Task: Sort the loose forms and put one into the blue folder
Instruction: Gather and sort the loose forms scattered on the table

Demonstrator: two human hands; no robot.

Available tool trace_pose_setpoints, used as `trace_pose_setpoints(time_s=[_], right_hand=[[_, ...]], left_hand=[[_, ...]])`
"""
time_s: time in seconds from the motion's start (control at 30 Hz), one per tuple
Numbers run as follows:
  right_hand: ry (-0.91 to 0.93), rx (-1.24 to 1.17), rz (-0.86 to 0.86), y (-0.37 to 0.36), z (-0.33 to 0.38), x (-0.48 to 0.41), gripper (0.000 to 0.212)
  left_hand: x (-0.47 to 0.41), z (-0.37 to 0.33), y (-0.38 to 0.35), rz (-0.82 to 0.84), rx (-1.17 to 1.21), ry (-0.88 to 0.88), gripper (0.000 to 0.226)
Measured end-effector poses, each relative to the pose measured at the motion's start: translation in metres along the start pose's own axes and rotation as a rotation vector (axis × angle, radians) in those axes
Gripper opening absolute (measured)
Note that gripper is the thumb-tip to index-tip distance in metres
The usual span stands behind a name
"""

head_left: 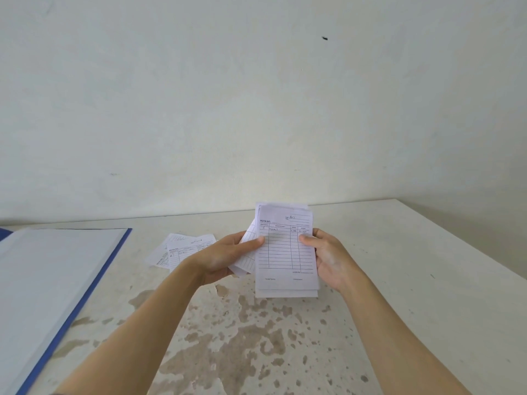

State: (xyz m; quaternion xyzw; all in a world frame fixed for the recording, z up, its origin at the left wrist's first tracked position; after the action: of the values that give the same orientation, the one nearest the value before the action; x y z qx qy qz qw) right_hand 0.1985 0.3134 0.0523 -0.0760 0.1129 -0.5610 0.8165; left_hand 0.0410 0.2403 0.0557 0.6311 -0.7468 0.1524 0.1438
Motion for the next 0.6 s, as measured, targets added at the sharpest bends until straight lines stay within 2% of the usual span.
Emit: trace_pose_setpoints(time_s=[0.13, 0.23, 0.43, 0.6], right_hand=[[0.009, -0.002, -0.042, 0.009, 0.003, 0.000, 0.010], [0.030, -0.010, -0.110, 0.019, 0.006, -0.001, 0.010], [0.024, 0.003, -0.181, 0.028, 0.004, -0.002, 0.009], [0.023, 0.018, -0.231, 0.030, 0.001, 0.000, 0.006]], left_hand=[[0.002, 0.003, 0.008, -0.057, 0.017, 0.022, 0.057], [0.000, 0.011, 0.028, -0.195, 0.217, 0.003, 0.070], [0.001, 0.024, 0.047, -0.390, 0.764, -0.136, 0.070], [-0.005, 0.037, 0.038, -0.483, 0.969, -0.170, 0.059]])
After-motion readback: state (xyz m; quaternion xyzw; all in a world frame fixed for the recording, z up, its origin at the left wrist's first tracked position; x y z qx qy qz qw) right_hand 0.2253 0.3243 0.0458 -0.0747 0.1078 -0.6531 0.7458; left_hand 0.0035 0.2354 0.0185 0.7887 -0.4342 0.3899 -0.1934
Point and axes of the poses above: each hand's wrist, its own x-axis away from the middle knuckle, its own y-axis out of the back of the hand, z = x × y, the point moved 7 cm from there along -x, towards the middle knuckle, and after that the axes turned 14 degrees about y, right-handed, at the moved point
